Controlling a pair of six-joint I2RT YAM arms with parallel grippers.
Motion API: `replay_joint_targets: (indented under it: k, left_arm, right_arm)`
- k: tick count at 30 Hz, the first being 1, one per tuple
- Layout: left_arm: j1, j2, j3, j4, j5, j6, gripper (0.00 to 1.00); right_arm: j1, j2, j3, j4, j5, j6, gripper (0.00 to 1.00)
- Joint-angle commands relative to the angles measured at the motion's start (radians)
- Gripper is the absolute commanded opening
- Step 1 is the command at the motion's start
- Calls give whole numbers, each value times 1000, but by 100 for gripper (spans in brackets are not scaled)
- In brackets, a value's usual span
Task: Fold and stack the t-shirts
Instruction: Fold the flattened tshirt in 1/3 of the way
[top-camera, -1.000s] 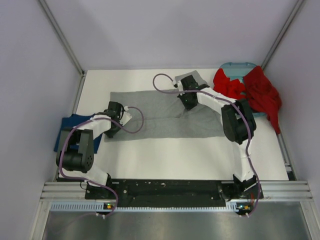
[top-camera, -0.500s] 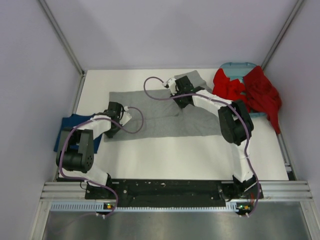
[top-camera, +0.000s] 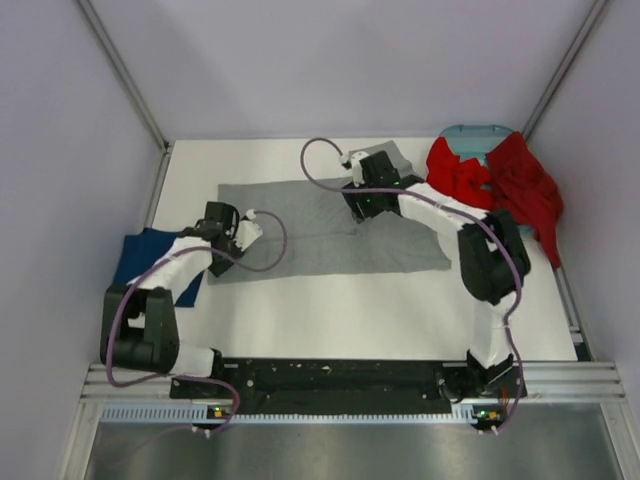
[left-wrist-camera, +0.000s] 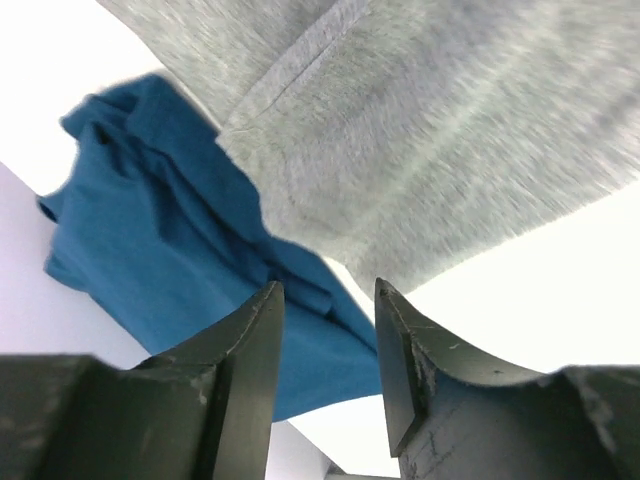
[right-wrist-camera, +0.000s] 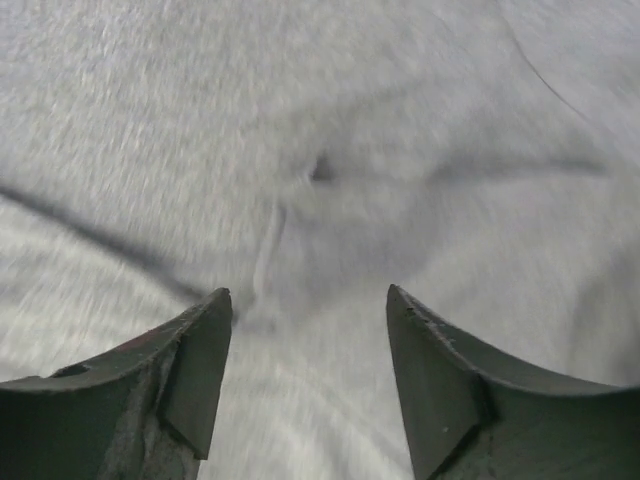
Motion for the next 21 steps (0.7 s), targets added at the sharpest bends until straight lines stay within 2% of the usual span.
replay_joint_targets:
  k: [1,3,5,8,12,17,21]
  left_arm:
    - [4,-186,-1,-96,209,141,48]
    - [4,-218,-33,-112,272,213,50]
    - [4,-214,-50,-115,291,262,51]
    - [2,-186,-59,-118,303,313,53]
    - [2,-169,-96,-89,315,382,55]
    - [2,-116,-157,48,272,379,55]
    - [2,-62,-179,150,216,325,49]
  right_arm:
    - [-11,-363,-165,-15,170,268,67]
    - [-40,-476,-312,-52,218,368,67]
    - [-76,-600,-478,-70,249,481,73]
    - [-157,-755,-677,-85,275,661,75]
    - [-234,-892,-842,-58,304,854,76]
    - [-315,-843,-874,10,266,897,71]
    - [-369,-736,-880,66,231,891,66]
